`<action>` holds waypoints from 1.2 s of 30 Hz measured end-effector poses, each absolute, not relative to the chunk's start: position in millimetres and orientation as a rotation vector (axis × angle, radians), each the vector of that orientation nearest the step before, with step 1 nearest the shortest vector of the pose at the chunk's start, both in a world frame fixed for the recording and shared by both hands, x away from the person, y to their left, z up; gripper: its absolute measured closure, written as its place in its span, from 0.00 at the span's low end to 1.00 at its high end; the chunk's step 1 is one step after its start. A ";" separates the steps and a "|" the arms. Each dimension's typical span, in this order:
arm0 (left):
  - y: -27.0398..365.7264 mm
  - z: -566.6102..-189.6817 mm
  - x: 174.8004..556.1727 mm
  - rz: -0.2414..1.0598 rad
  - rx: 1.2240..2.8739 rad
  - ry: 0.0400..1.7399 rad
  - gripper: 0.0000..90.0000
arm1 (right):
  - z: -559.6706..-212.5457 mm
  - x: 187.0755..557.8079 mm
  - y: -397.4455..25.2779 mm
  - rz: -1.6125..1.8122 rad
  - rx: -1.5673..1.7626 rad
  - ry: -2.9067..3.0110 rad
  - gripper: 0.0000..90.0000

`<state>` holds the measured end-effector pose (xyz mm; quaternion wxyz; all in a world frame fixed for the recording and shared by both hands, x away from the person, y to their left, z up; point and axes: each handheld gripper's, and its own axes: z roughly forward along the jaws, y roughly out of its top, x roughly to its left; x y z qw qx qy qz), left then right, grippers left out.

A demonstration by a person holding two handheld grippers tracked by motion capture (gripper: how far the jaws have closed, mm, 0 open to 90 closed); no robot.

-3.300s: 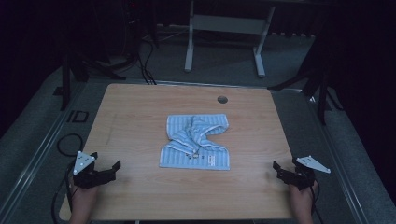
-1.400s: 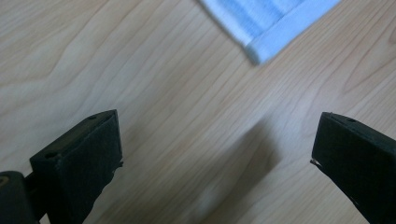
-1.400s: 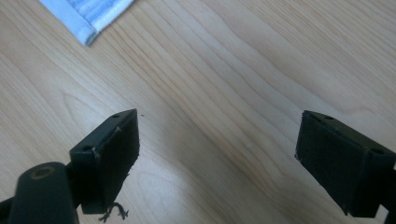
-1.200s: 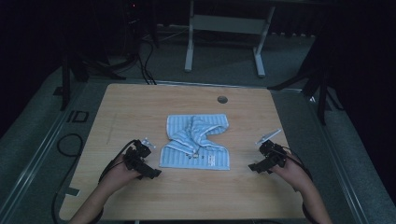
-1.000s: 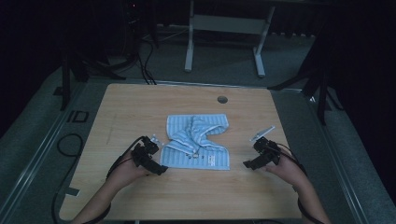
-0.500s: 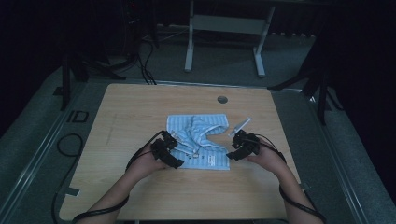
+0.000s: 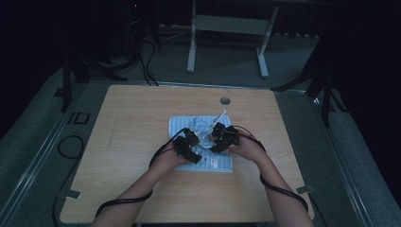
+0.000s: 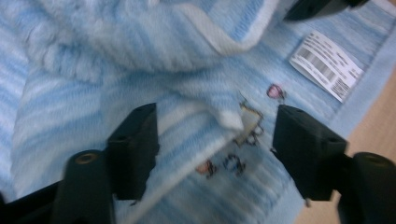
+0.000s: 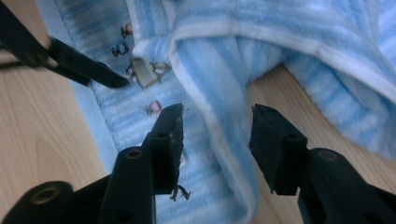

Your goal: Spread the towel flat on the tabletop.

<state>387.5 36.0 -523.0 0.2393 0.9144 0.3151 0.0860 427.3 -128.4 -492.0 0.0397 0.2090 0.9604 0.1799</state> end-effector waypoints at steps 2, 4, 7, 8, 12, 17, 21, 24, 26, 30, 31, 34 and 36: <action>32.2 -526.8 391.0 0.251 2.505 0.873 0.42 | -494.8 429.1 -125.4 0.530 0.632 2.958 0.71; 31.5 -527.6 391.8 0.266 2.506 0.879 0.47 | -496.1 429.7 -124.7 0.519 0.632 2.965 0.75; 32.4 -527.1 393.7 0.294 2.491 0.893 0.63 | -498.8 430.7 -124.8 0.490 0.653 2.954 0.89; 33.0 -526.2 393.8 0.302 2.479 0.901 0.67 | -498.2 430.8 -125.9 0.495 0.657 2.946 0.92; 35.7 -521.8 394.3 0.302 2.470 0.903 0.91 | -494.2 429.8 -131.5 0.547 0.664 2.941 0.96; 37.9 -514.0 391.0 0.324 2.474 0.890 0.95 | -488.2 427.6 -135.5 0.541 0.649 2.938 0.97; 43.1 -503.9 386.6 0.344 2.467 0.872 0.96 | -482.3 425.6 -140.6 0.533 0.642 2.935 0.97; 49.8 -495.2 384.0 0.350 2.467 0.869 0.96 | -477.2 423.3 -147.6 0.533 0.656 2.917 0.97; 56.2 -488.5 382.4 0.354 2.453 0.874 0.96 | -474.3 421.7 -153.3 0.550 0.674 2.909 0.97; 71.7 -474.1 380.3 0.360 2.439 0.886 0.96 | -468.4 418.7 -170.2 0.579 0.693 2.892 0.97; 76.0 -470.5 380.1 0.362 2.432 0.896 0.96 | -466.9 417.7 -174.9 0.586 0.699 2.886 0.97; 87.7 -461.0 380.2 0.366 2.420 0.919 0.96 | -463.1 414.5 -189.2 0.592 0.723 2.874 0.97; 93.9 -456.0 380.6 0.374 2.413 0.932 0.96 | -460.7 412.6 -199.0 0.611 0.743 2.876 0.97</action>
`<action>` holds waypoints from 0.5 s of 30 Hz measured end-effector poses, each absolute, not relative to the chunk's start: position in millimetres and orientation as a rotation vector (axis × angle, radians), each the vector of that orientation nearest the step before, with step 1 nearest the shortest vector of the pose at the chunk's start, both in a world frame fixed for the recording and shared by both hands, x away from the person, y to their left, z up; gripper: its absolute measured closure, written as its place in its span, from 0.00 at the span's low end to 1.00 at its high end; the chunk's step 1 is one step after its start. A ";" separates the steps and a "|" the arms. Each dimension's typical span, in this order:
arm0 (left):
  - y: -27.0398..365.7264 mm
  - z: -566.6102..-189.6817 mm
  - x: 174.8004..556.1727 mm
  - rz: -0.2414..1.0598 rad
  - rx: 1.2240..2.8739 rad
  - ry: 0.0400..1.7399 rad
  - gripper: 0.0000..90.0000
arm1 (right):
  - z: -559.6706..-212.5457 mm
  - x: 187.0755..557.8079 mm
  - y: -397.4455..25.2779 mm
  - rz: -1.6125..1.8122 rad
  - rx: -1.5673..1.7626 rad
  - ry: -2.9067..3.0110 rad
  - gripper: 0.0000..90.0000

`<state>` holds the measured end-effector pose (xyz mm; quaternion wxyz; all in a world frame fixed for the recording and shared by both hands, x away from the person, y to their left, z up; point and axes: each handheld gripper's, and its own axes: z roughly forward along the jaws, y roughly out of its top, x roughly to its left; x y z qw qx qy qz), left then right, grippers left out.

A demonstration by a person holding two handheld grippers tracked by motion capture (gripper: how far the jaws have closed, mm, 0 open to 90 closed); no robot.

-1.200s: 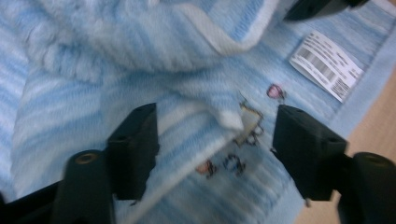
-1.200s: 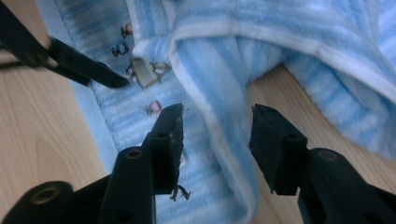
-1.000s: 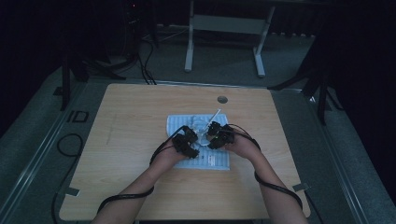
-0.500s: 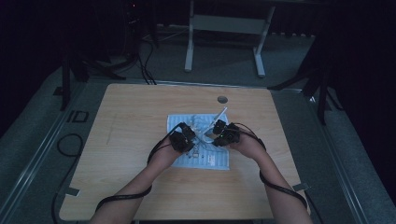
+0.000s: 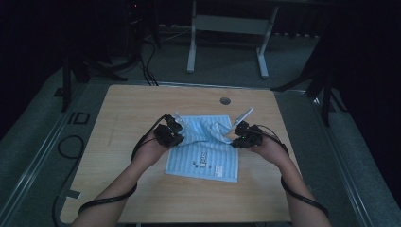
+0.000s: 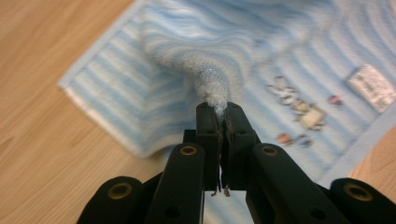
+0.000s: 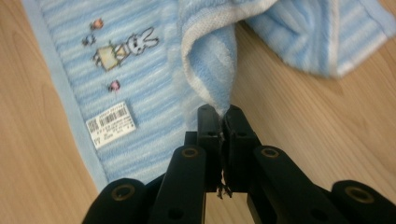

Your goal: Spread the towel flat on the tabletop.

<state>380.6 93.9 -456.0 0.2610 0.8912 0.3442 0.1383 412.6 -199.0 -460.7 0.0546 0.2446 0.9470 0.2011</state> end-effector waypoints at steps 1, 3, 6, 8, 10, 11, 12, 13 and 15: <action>96.4 -454.5 381.3 0.381 2.412 0.938 0.96 | -459.8 411.4 -203.8 0.619 0.757 2.869 0.97; 101.5 -455.3 385.1 0.376 2.400 0.964 0.96 | -459.5 410.9 -208.6 0.627 0.771 2.871 0.97; 107.4 -463.1 393.1 0.374 2.392 1.012 0.96 | -465.3 408.2 -224.5 0.624 0.808 2.871 0.97; 109.8 -466.5 396.3 0.356 2.393 1.028 0.96 | -467.1 407.1 -227.4 0.625 0.823 2.867 0.97; 116.0 -477.6 403.4 0.358 2.397 1.069 0.96 | -473.9 404.5 -234.8 0.640 0.838 2.887 0.97; 118.0 -481.5 405.5 0.341 2.396 1.080 0.95 | -476.3 403.7 -236.9 0.653 0.846 2.899 0.97; 119.8 -485.1 407.1 0.347 2.391 1.097 0.95 | -478.6 402.4 -238.3 0.664 0.845 2.910 0.97; 121.8 -488.4 409.1 0.325 2.391 1.103 0.95 | -480.6 400.9 -239.1 0.673 0.848 2.917 0.97; 124.6 -494.5 412.5 0.271 2.391 1.122 0.95 | -482.8 399.6 -239.7 0.678 0.846 2.927 0.97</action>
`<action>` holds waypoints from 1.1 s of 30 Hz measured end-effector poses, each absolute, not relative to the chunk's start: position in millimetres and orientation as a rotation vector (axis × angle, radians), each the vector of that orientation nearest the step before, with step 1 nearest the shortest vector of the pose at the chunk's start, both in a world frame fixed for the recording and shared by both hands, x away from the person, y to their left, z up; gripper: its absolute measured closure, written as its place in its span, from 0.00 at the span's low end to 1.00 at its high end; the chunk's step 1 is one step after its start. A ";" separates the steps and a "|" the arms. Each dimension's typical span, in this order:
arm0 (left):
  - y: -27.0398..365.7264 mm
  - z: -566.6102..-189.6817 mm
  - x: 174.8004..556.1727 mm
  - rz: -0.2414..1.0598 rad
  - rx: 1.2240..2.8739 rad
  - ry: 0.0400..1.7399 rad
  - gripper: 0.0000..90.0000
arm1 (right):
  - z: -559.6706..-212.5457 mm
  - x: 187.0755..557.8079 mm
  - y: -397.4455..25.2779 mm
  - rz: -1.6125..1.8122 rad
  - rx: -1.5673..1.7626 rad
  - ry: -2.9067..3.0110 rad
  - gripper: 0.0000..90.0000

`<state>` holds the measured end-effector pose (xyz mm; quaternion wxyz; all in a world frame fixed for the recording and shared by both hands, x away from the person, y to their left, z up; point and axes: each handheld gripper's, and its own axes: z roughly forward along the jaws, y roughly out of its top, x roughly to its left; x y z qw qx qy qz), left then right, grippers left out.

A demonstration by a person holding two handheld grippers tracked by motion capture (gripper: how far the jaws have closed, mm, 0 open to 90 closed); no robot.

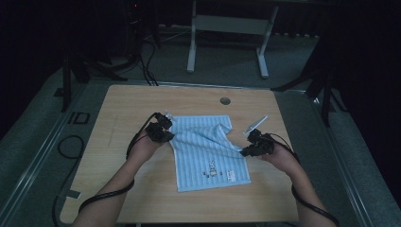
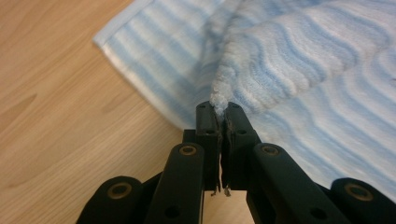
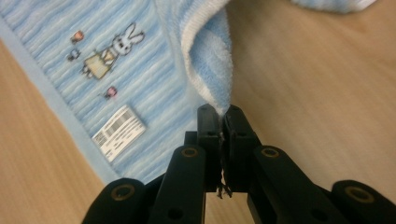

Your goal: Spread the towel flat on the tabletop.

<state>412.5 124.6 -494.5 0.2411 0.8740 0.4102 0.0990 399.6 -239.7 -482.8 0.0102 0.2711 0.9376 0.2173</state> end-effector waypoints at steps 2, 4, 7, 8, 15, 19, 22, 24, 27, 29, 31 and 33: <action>129.8 -499.7 414.8 0.235 2.396 1.156 0.80 | -490.1 396.0 -239.4 0.608 0.845 2.959 0.82; 132.3 -498.1 412.9 0.244 2.383 1.158 0.71 | -491.0 396.3 -240.4 0.576 0.851 2.942 0.79; 135.8 -486.9 403.3 0.283 2.367 1.135 0.61 | -484.3 399.3 -247.5 0.588 0.909 2.892 0.74; 136.3 -483.0 400.0 0.303 2.371 1.124 0.59 | -480.0 400.6 -248.8 0.601 0.913 2.872 0.71; 134.6 -477.9 391.0 0.263 2.375 1.069 0.54 | -457.7 412.5 -226.3 0.709 0.913 2.817 0.64; 131.1 -494.3 400.8 0.188 2.338 1.050 0.45 | -466.4 424.0 -193.6 0.724 0.930 2.846 0.57; 125.1 -505.5 408.9 0.181 2.344 1.064 0.45 | -475.9 432.7 -175.3 0.730 0.964 2.864 0.53; 120.7 -512.8 414.0 0.165 2.350 1.076 0.47 | -488.3 442.8 -160.3 0.709 1.013 2.879 0.50; 114.8 -520.4 417.1 0.152 2.350 1.067 0.64 | -498.9 450.0 -152.3 0.656 1.052 2.885 0.62; 114.0 -520.8 417.1 0.150 2.351 1.061 0.71 | -498.9 450.0 -152.3 0.656 1.052 2.885 0.62; 116.6 -515.4 414.7 0.162 2.329 1.035 0.91 | -497.2 448.7 -151.3 0.619 0.982 2.854 0.97; 118.9 -510.3 412.8 0.203 2.329 1.032 0.94 | -489.1 450.0 -157.6 0.641 0.995 2.820 0.99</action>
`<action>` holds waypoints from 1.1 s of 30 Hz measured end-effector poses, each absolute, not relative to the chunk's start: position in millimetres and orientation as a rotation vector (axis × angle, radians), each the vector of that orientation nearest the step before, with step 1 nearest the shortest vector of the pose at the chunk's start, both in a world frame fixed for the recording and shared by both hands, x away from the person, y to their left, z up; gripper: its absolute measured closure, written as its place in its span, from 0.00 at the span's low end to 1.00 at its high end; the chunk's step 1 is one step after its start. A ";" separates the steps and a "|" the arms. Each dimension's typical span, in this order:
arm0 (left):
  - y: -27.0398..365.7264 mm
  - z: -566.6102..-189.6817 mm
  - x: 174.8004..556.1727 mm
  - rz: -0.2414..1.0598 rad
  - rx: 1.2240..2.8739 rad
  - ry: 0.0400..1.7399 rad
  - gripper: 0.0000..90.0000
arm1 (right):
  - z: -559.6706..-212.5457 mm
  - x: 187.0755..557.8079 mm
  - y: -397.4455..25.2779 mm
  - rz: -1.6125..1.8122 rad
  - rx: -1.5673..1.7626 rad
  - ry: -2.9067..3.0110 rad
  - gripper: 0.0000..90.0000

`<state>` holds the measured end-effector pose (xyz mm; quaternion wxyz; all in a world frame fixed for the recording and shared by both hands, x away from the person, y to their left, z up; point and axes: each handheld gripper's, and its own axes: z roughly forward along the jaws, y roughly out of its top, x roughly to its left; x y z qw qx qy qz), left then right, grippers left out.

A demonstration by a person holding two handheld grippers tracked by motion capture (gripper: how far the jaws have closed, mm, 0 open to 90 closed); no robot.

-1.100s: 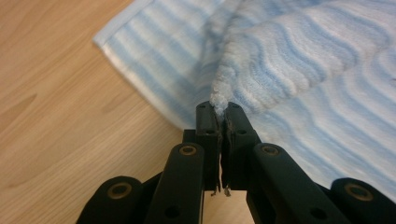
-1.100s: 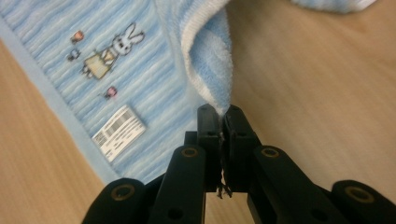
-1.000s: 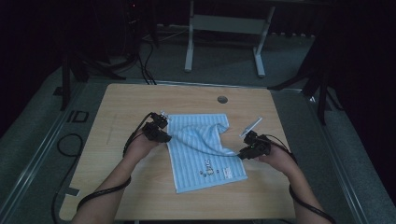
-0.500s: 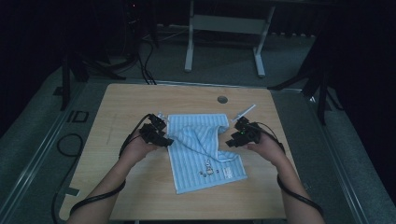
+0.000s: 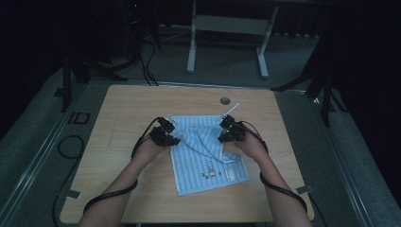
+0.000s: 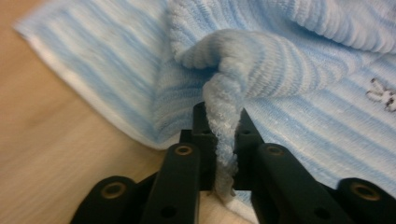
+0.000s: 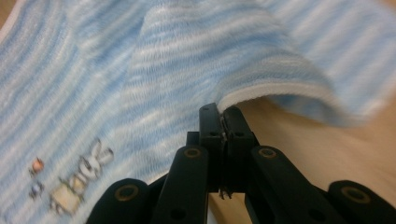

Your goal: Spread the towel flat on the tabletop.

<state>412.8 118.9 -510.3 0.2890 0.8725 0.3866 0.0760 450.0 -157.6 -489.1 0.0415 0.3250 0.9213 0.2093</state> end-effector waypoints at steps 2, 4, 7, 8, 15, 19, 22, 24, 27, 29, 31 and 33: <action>122.5 -506.0 412.0 0.234 2.319 1.046 0.94 | -480.5 451.6 -164.8 0.637 1.003 2.776 0.99; 126.2 -502.5 412.1 0.264 2.320 1.056 0.94 | -471.2 454.1 -172.9 0.639 1.026 2.730 0.99; 130.1 -501.0 414.7 0.275 2.317 1.081 0.94 | -459.8 460.3 -185.6 0.639 1.070 2.691 0.99; 130.6 -501.6 416.4 0.255 2.314 1.082 0.94 | -456.3 466.4 -193.9 0.639 1.105 2.682 0.99; 127.9 -505.1 425.4 0.200 2.313 1.121 0.70 | -457.8 479.1 -209.8 0.642 1.188 2.632 0.87; 132.7 -496.9 420.0 0.259 2.303 1.160 0.53 | -458.5 471.8 -213.1 0.591 1.158 2.629 0.69; 140.7 -485.8 408.4 0.305 2.278 1.154 0.53 | -456.1 463.5 -216.7 0.605 1.143 2.631 0.69; 141.4 -479.8 396.6 0.308 2.285 1.117 0.53 | -453.0 443.4 -217.0 0.653 1.090 2.656 0.70; 134.8 -476.8 376.5 0.280 2.304 1.032 0.54 | -455.0 425.9 -212.5 0.674 1.041 2.674 0.74; 125.6 -479.7 362.1 0.242 2.335 0.971 0.55 | -466.0 397.8 -202.7 0.675 0.929 2.755 0.78; 116.5 -484.8 347.2 0.199 2.379 0.906 0.55 | -470.9 389.3 -200.6 0.669 0.913 2.784 0.78; 106.8 -493.3 331.0 0.141 2.423 0.837 0.55 | -475.9 381.0 -199.5 0.651 0.886 2.805 0.78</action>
